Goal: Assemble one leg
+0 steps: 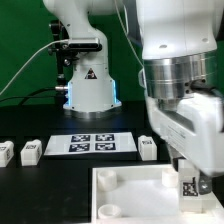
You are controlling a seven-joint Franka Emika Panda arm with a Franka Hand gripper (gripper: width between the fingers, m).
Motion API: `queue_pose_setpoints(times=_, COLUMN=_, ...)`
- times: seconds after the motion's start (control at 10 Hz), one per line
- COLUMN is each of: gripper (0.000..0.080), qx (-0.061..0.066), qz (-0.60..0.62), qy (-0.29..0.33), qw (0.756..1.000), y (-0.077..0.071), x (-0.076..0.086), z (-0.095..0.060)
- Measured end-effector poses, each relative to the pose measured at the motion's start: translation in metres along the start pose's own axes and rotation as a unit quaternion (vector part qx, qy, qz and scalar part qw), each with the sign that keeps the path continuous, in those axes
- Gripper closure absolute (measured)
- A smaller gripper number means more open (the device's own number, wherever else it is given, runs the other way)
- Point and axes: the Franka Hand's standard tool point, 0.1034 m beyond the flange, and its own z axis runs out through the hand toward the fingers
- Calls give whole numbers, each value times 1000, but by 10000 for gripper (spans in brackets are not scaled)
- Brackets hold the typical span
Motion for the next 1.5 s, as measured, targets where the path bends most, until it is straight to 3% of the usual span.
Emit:
queue_pose_setpoints(times=0.4, gripper=154, qx=-1, qz=-215, qy=2, qw=977, y=0, x=1, z=0)
queue_pose_setpoints(times=0.7, gripper=151, qx=-23, qz=-442, qy=2, qw=897, y=3, x=-7, z=1)
queue_pose_setpoints(times=0.8, gripper=151, qx=-23, qz=-434, qy=3, qw=900, y=3, x=-5, z=1)
queue_pose_setpoints(times=1.0, gripper=419, qx=-23, qz=-421, qy=4, qw=907, y=3, x=-5, z=1)
queue_pose_setpoints(times=1.1, gripper=419, qx=-22, qz=-376, qy=3, qw=926, y=4, x=-5, z=1)
queue_pose_setpoints(times=1.2, gripper=508, qx=-21, qz=-318, qy=3, qw=948, y=4, x=-4, z=1)
queue_pose_setpoints(times=1.5, gripper=508, qx=-22, qz=-127, qy=3, qw=992, y=5, x=-1, z=2)
